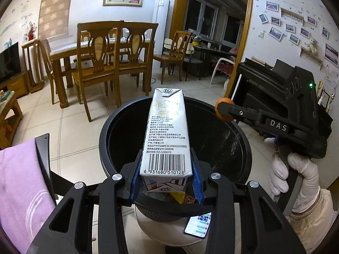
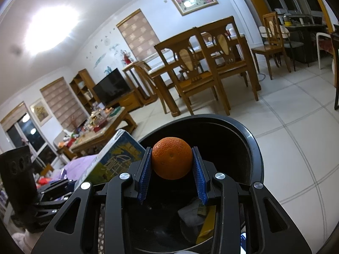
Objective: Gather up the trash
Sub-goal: 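Carry carton and orange over the black bin and open both tools to drop them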
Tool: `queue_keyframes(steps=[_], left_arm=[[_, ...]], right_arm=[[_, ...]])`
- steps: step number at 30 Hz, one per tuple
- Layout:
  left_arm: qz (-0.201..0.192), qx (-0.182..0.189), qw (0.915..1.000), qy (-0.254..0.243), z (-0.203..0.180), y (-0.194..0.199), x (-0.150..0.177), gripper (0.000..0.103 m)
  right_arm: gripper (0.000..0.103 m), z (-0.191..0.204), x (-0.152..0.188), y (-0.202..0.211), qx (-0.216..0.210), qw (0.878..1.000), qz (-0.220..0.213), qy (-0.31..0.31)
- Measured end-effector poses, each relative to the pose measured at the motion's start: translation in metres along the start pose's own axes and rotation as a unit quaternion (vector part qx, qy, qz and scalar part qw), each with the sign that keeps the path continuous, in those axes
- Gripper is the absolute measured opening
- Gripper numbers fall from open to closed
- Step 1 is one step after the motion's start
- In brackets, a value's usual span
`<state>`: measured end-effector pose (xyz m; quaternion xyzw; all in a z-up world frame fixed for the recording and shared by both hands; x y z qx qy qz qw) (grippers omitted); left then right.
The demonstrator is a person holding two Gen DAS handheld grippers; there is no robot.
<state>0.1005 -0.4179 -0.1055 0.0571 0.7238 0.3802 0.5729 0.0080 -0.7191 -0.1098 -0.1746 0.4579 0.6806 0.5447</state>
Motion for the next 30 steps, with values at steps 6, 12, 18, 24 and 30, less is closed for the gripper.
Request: queue_keyframes(steps=[6,12,18,24,30], left_arm=[[0.011,-0.002,0.9999,-0.006,0.001,-0.003,0.001,0.040],[0.013,0.001,0.9999,-0.009,-0.002,-0.002,0.003,0.040],[0.017,-0.002,0.9998,-0.008,0.000,-0.003,0.003,0.041],[0.021,-0.011,0.9996,-0.013,0.001,-0.005,0.004,0.043],[0.005,-0.037,0.9991,-0.020,0.000,-0.001,0.001,0.080]], right_arm=[[0.038,-0.003,0.000,-0.007,0.001,1.000,0.002,0.000],[0.038,-0.006,0.004,-0.014,0.002,1.000,0.003,0.003],[0.039,-0.006,0.010,-0.019,0.004,1.000,0.002,0.002],[0.058,0.003,0.023,-0.016,0.000,1.000,-0.002,0.003],[0.083,0.011,0.024,-0.004,-0.020,1.000,-0.014,0.005]])
Point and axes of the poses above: each gripper's, at about its wrist camera, not at the fingertips, and y roughly against the way its jaws point, z to its left, x to its underside, the point moved 4 cm from there along -y, roughly the way its jaws point, and after that the axes turned 5 degrees about -y, right-handed, at the moved point
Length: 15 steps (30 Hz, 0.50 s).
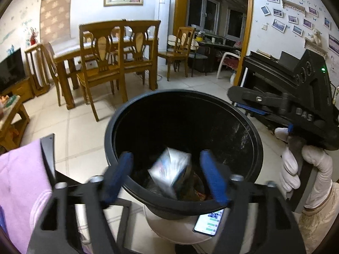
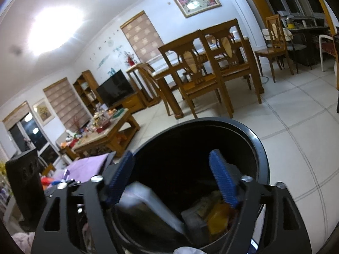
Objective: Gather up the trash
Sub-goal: 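Carry carton and orange over the black bin and open both tools to drop them, then grasp the white cylinder cup with the left tool while the right tool grasps the blue tube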
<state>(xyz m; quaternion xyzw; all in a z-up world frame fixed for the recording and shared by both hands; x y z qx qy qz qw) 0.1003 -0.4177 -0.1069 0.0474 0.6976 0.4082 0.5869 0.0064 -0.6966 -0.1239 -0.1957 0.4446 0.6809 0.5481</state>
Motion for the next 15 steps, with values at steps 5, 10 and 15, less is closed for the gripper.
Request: queue_keyframes(steps=[5,10,15], left_arm=[[-0.014,-0.025,0.9995,-0.014,0.001,0.006,-0.003,0.098],[-0.014,-0.039,0.9987,-0.029,0.001,0.016,-0.002,0.098],[-0.023,-0.043,0.9987,-0.015,0.014,0.042,0.002,0.098]], right_arm=[[0.098,0.008,-0.003,0.012,-0.026,1.000,-0.008,-0.005],[0.098,0.024,-0.002,0.020,-0.029,1.000,-0.002,0.002],[0.098,0.048,-0.001,0.025,-0.031,0.999,0.004,0.011]])
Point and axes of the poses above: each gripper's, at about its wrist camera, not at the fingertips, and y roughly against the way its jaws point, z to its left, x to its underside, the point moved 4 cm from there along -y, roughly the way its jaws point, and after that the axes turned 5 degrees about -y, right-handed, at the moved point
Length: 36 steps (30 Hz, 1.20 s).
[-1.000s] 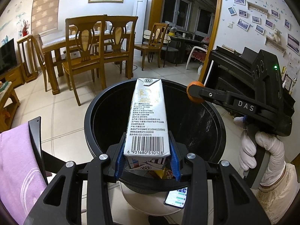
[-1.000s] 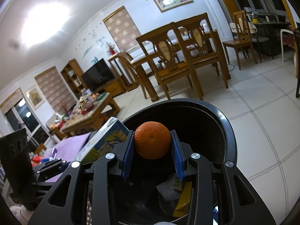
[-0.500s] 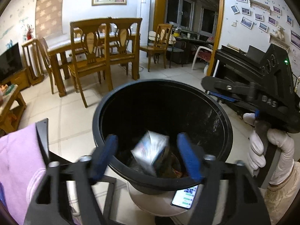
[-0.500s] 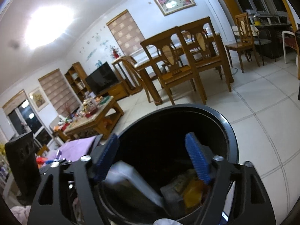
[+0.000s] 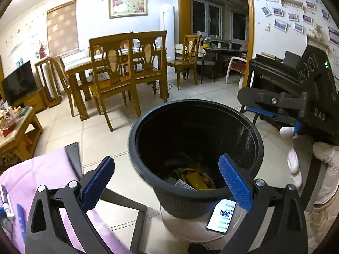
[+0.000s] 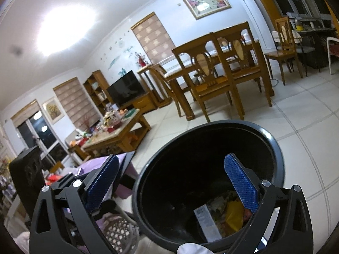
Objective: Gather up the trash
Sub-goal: 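Grasp the white cylinder cup with the left tool while the right tool grasps the blue tube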
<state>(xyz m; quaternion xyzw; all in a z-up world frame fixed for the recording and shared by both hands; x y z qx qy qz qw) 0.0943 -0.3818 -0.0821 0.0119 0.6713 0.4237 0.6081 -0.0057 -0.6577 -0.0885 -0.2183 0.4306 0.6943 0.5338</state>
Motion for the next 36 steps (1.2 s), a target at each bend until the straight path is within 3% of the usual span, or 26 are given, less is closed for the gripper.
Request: queue_keyframes(steps=[8,14,21,24,31,34,36], left_arm=[[-0.011,-0.032,0.9986,0.041,0.048,0.051,0.024,0.098],[-0.012,-0.084,0.9922,0.092,0.113,0.101,0.065,0.098],[0.005,-0.161,0.9676,0.194,0.219,0.158,0.137,0.098],[0.032,-0.179,0.9612,0.207,0.247,0.161,0.161,0.098],[0.069,-0.148,0.9641,0.209,0.275,0.142,0.182,0.094],[0.079,-0.140,0.9649,0.207,0.282,0.134,0.184,0.084],[0.082,-0.132,0.9645,0.213,0.287,0.134,0.188,0.083]], right_arm=[[0.098,0.059,0.002,-0.004,-0.019,0.999,0.015,0.032],[0.098,0.131,0.021,-0.021,-0.040,0.996,0.037,0.073],[0.098,0.230,0.065,-0.069,-0.077,0.985,0.091,0.122],[0.097,0.274,0.092,-0.098,-0.090,0.979,0.125,0.136],[0.086,0.335,0.135,-0.158,-0.080,0.966,0.192,0.155],[0.073,0.340,0.144,-0.185,-0.063,0.960,0.217,0.164],[0.065,0.345,0.150,-0.201,-0.052,0.956,0.233,0.172]])
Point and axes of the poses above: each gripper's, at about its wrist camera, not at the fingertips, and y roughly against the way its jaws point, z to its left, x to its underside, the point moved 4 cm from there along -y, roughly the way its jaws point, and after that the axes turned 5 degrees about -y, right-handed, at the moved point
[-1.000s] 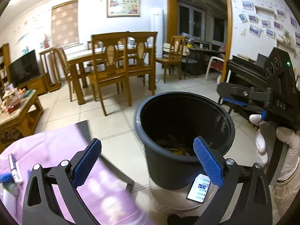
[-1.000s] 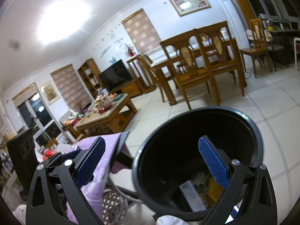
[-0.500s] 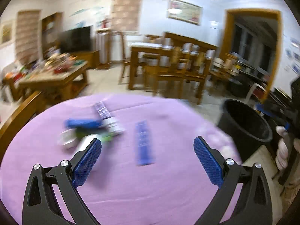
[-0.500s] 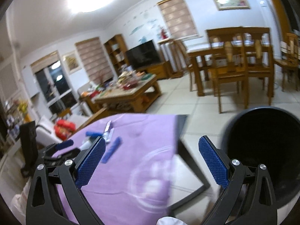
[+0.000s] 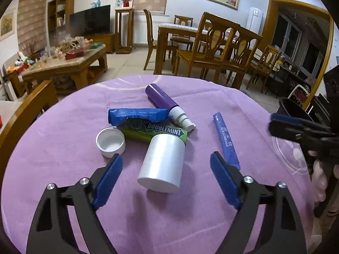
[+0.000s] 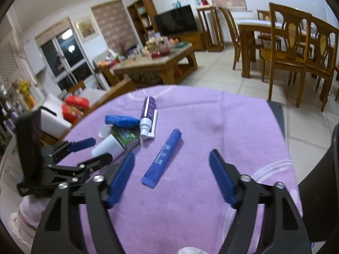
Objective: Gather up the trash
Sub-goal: 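Grasp the white cylinder cup with the left tool while the right tool grasps the blue tube, then carry cup and tube over the black bin and open both tools to drop them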
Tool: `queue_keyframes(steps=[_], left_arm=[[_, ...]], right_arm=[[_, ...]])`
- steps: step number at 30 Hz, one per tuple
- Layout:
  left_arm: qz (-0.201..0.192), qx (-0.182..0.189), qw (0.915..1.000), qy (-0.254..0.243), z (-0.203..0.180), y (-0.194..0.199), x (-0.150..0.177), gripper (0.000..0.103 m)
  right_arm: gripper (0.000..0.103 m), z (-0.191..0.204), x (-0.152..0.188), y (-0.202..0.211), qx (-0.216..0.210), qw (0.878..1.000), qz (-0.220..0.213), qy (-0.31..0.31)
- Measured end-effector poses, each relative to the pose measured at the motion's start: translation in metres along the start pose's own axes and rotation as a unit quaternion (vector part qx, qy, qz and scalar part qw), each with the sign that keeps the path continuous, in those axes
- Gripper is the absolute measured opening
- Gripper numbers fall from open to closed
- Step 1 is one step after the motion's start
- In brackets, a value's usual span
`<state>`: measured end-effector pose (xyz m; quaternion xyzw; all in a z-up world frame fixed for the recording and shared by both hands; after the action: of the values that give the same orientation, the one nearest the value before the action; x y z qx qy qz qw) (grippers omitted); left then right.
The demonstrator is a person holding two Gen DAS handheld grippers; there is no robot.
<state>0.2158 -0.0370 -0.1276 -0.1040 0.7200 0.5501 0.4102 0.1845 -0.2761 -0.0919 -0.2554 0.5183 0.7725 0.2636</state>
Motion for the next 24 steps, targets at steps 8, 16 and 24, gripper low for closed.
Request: queue_keyframes(steps=[8,16,24], left_arm=[[0.039,0.024,0.9989,-0.001,0.001,-0.014,0.009,0.039],[0.020,0.036,0.9991,-0.004,0.000,0.001,0.014,0.039],[-0.014,0.045,0.9989,0.006,-0.003,0.022,0.010,0.039]], right_arm=[[0.054,0.009,-0.010,-0.052,0.027,0.998,0.044,0.019],[0.022,0.014,-0.007,-0.094,0.080,0.991,0.089,0.055],[0.006,0.011,-0.001,-0.090,0.069,0.993,0.073,0.064]])
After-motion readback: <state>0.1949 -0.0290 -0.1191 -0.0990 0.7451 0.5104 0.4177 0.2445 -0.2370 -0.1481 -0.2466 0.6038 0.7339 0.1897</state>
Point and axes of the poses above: each gripper's, at about its wrist camera, not at the fingertips, and y roughly against the way its jaws point, z to its left, x to its underside, the point moved 4 cm from there along -y, roughly the way its jaws point, and after that the axes turned 5 degrees about -y, right-handed, at the moved point
